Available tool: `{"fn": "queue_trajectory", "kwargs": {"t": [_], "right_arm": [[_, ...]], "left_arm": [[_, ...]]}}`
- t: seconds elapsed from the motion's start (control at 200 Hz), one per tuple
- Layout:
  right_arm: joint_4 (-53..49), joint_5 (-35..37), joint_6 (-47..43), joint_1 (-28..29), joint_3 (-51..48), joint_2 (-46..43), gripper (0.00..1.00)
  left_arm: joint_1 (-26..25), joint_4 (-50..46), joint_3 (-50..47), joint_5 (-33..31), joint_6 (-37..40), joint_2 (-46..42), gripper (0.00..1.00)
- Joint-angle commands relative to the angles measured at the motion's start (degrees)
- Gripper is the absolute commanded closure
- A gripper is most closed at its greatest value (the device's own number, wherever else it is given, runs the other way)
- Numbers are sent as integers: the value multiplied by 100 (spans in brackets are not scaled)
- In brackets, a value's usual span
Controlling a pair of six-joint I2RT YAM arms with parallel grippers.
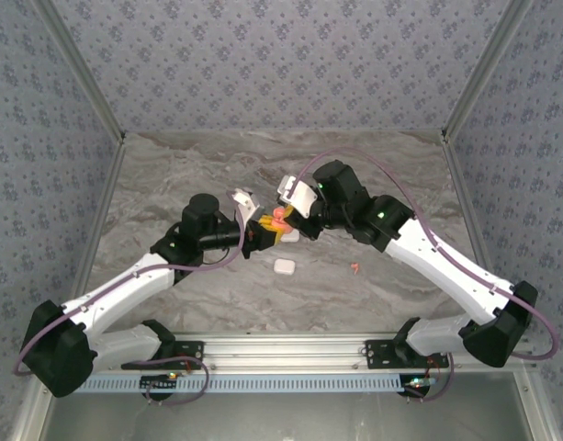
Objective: Insert the wireless bluetooth earbuds into the charging case
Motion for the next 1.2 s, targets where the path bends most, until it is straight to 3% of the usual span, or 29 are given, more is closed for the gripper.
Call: {"fn": "queue_trajectory", "kwargs": {"t": [0.0, 0.54, 0.939, 1.194], "right_arm": [[-33, 32, -146, 51, 270, 61, 87], [-4, -473, -67, 131, 244, 212, 86], [-134, -1930, 662, -461, 499, -29, 58], [277, -2541, 1785, -1496, 166, -625, 46]], "left_arm": [[-49, 4, 201, 155, 75, -57, 100], [-58, 133, 144, 83, 48, -137, 100], [-67, 651, -92, 34, -117, -198, 100], [-76, 935, -264, -144, -178, -284, 100]]}}
